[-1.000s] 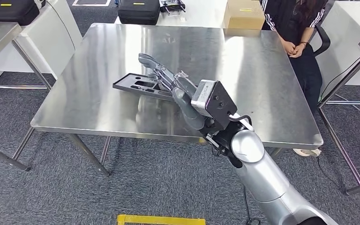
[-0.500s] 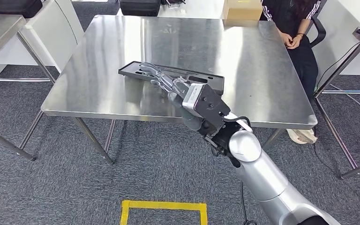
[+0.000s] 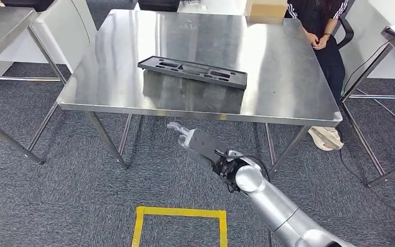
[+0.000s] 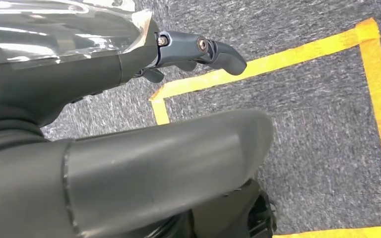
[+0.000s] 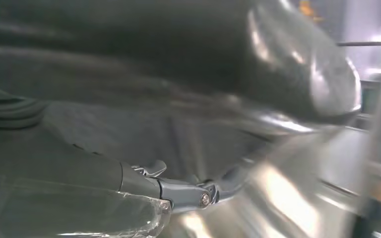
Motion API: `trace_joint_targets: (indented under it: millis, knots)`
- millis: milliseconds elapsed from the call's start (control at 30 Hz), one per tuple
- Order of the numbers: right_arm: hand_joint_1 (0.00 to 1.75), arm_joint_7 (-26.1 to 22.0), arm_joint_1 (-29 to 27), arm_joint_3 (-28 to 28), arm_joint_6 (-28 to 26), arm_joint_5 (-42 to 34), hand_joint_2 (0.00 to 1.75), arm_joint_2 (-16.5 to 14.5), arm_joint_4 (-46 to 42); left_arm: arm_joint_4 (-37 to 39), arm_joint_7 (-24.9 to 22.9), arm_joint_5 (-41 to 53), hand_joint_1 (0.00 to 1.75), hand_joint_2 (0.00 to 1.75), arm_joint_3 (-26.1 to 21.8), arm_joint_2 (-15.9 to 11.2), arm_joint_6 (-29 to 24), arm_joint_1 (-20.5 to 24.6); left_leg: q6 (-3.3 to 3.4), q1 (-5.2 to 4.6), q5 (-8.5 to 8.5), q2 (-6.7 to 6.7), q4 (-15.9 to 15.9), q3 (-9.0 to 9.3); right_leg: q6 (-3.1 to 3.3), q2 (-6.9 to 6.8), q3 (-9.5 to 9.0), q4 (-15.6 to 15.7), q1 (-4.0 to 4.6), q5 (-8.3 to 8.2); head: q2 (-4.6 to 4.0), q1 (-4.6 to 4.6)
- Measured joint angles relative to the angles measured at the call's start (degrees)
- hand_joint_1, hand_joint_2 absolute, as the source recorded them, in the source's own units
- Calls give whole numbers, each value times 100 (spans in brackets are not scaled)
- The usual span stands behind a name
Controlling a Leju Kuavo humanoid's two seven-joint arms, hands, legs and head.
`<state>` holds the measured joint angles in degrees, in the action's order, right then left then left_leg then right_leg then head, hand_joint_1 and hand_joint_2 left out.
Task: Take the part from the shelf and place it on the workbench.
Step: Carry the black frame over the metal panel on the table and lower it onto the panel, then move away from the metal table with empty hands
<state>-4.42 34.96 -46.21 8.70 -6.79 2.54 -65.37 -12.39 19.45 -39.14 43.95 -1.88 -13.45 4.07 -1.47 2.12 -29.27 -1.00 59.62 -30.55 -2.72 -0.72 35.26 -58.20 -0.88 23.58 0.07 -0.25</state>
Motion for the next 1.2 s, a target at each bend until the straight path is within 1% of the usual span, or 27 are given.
trace_joint_targets:
  millis: [67, 100, 167, 233, 267, 300, 333, 367, 433, 467, 500, 567, 600, 633, 700, 733, 767, 800, 833, 900, 933, 967, 1000, 1067, 1100, 1133, 1200]
  knots:
    - [0, 22, -134, -115, -173, 200, 0, 37, 572, 2, -5, -21, 0, 0, -1, -2, -26, -7, 149, -21, 54, 17, -21, -95, -81, 1, 79, -23, -4, -18, 0, 7]
    - [0, 82, -218, -181, -312, 363, 0, 55, 888, 3, -5, -33, 0, 0, -1, -3, -44, -10, 229, -29, 111, 30, -31, -150, -71, 7, 144, -121, -9, 91, 0, 14]
    - [0, 173, -482, -308, -631, 693, 0, 83, 1630, 5, -3, -55, 0, 0, -4, -11, -81, -18, 355, -47, 239, 36, -42, -292, 18, 24, 342, -665, -15, 547, 0, 30]
    - [0, 274, -845, -374, -843, 802, 0, 105, 2388, 6, -9, -63, 0, 0, -5, -20, -95, -35, 405, -76, 352, 19, -36, -445, 68, 40, 502, -1380, -7, 928, 0, 41]
    - [0, 362, -1049, -384, -899, 751, 0, 119, 2750, 7, -26, -63, 0, 0, -5, -21, -92, -43, 413, -93, 403, 14, -32, -515, 49, 48, 496, -1585, 0, 966, 0, 41]
    - [0, 464, -1262, -378, -938, 660, 0, 140, 3085, 7, -54, -61, 0, 0, -4, -20, -80, -50, 416, -110, 452, 13, -29, -580, 11, 53, 395, -1606, 10, 906, 0, 40]
    - [0, 563, -1474, -354, -983, 538, 0, 165, 3386, 7, -85, -57, 0, 0, -3, -20, -63, -55, 414, -125, 498, 12, -27, -636, -23, 54, 205, -1447, 21, 798, 0, 39]
    - [0, 659, -1677, -307, -1048, 393, 0, 200, 3656, 6, -116, -53, 0, 0, -3, -22, -38, -55, 404, -134, 544, 15, -26, -681, -34, 52, -81, -1109, 40, 706, 0, 39]
    - [0, 857, -2010, -147, -1232, 104, 0, 281, 4093, 5, -160, -31, 0, 0, -2, -35, 12, -50, 359, -157, 629, 40, -25, -742, 19, 45, -687, -265, 99, 715, 0, 36]
    - [0, 954, -2164, -52, -1318, -10, 0, 320, 4283, 4, -176, -16, 0, 0, 1, -45, 30, -45, 331, -164, 677, 58, -35, -755, 55, 47, -861, 27, 125, 763, 0, 35]
    - [0, 1061, -2310, 34, -1384, -85, 0, 356, 4455, 4, -192, 1, 0, 0, 6, -54, 37, -41, 302, -169, 726, 74, -53, -759, 85, 52, -929, 178, 148, 795, 0, 35]
    - [0, 1246, -2613, 147, -1456, -145, 0, 413, 4745, 7, -223, 28, 0, 0, 19, -80, 43, -35, 241, -167, 764, 82, -76, -783, 140, 50, -864, 217, 114, 722, 0, 39]
    - [0, 1328, -2741, 183, -1474, -157, 0, 438, 4857, 7, -244, 45, 0, 0, 24, -89, 42, -34, 209, -161, 645, 83, -17, -819, 191, 42, -819, 228, 86, 665, 0, 35]
    - [0, 1392, -2852, 214, -1484, -177, 0, 454, 4949, 8, -263, 60, 0, 0, 28, -97, 41, -31, 176, -152, 413, 82, 145, -879, 243, 33, -774, 239, 52, 600, 0, 24]
    - [0, 1463, -3015, 283, -1495, -249, 0, 471, 5087, 7, -296, 82, 0, 0, 32, -99, 35, -12, 109, -128, -204, 85, 769, -1029, 314, 27, -649, 235, 38, 481, 0, 3]
    - [0, 1473, -3085, 324, -1515, -308, 0, 473, 5145, 7, -305, 85, 0, 0, 34, -100, 32, -1, 79, -120, -407, 84, 1131, -1084, 315, 24, -592, 229, 39, 425, 0, -2]
    - [0, 1454, -3148, 371, -1545, -373, 0, 474, 5196, 7, -312, 86, 0, 0, 35, -101, 28, 10, 51, -111, -462, 84, 1393, -1084, 303, 21, -516, 220, 38, 372, 0, -2]
    - [0, 1409, -3205, 422, -1583, -435, 0, 474, 5237, 7, -316, 86, 0, 0, 36, -101, 28, 16, 30, -97, -396, 85, 1498, -1006, 284, 18, -447, 205, 33, 320, 0, -3]
    - [0, 1343, -3252, 476, -1619, -485, 0, 474, 5266, 6, -319, 87, 0, 0, 37, -104, 31, 20, 15, -80, -247, 86, 1386, -823, 259, 19, -372, 186, 25, 278, 0, -4]
    - [0, 1207, -3313, 559, -1662, -549, 0, 477, 5307, 5, -319, 85, 0, 0, 38, -111, 39, 35, -6, -50, -41, 80, 692, -241, 202, 26, -244, 121, 15, 218, 0, -8]
    - [0, 1161, -3330, 596, -1671, -578, 0, 479, 5326, 4, -317, 84, 0, 0, 38, -119, 41, 46, 3, -52, -44, 67, 320, 19, 164, 29, -194, 84, 18, 194, 0, -1]
    - [0, 1134, -3340, 632, -1674, -606, 0, 481, 5347, 4, -316, 80, 0, 0, 38, -125, 42, 54, 15, -65, -86, 53, 58, 183, 118, 30, -158, 54, 24, 165, 0, 3]
    - [0, 1125, -3345, 667, -1675, -633, 0, 481, 5368, 4, -314, 78, 0, 0, 38, -131, 42, 58, 32, -89, -136, 43, -72, 243, 65, 30, -125, 38, 29, 130, 0, 8]
    - [0, 1162, -3363, 728, -1668, -682, 0, 473, 5413, 4, -315, 74, 0, 0, 38, -142, 43, 56, 101, -107, -117, 51, -142, 201, -30, 36, -67, 12, 25, 78, 0, 12]
    - [0, 1193, -3375, 752, -1663, -701, 0, 463, 5432, 4, -318, 74, 0, 0, 38, -146, 44, 56, 162, -105, -83, 64, -167, 158, -42, 42, -9, -51, 24, 145, 0, 17]
    - [0, 1224, -3387, 775, -1657, -715, 0, 450, 5448, 4, -325, 74, 0, 0, 38, -151, 47, 55, 245, -100, -32, 78, -189, 102, -23, 49, 70, -215, 23, 305, 0, 31]
    - [0, 1265, -3399, 820, -1653, -742, 0, 426, 5466, 5, -337, 72, 0, 0, 37, -163, 55, 52, 373, -110, 83, 101, -197, -43, 42, 61, 269, -827, 17, 783, 0, 59]
